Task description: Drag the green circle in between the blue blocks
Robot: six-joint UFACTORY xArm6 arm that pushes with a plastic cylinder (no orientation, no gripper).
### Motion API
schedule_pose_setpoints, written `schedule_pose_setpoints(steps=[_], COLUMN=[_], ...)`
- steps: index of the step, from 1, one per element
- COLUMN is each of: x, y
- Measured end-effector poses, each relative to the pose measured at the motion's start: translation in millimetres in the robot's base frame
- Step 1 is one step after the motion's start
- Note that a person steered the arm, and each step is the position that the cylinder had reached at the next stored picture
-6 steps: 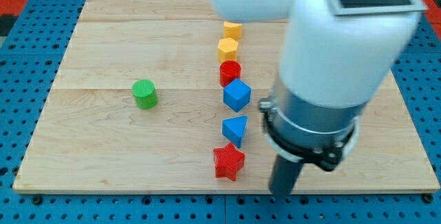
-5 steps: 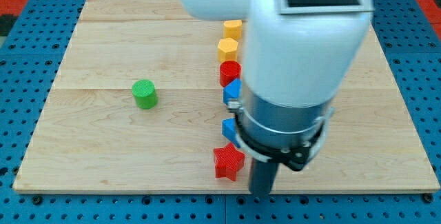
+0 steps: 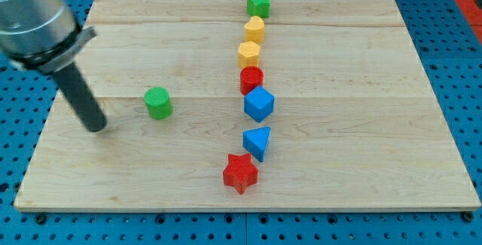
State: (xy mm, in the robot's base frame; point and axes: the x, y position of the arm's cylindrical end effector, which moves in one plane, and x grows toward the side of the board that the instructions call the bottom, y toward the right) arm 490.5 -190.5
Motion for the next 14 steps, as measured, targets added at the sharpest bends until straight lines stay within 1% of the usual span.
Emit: schedule_pose_setpoints(steps=[1, 2, 3, 5, 6, 7, 8, 9, 10, 14], x=[-9, -43, -48, -3, -3, -19, -5, 11, 14, 10], y=[39, -5, 43, 84, 114, 115, 148, 148, 159, 171])
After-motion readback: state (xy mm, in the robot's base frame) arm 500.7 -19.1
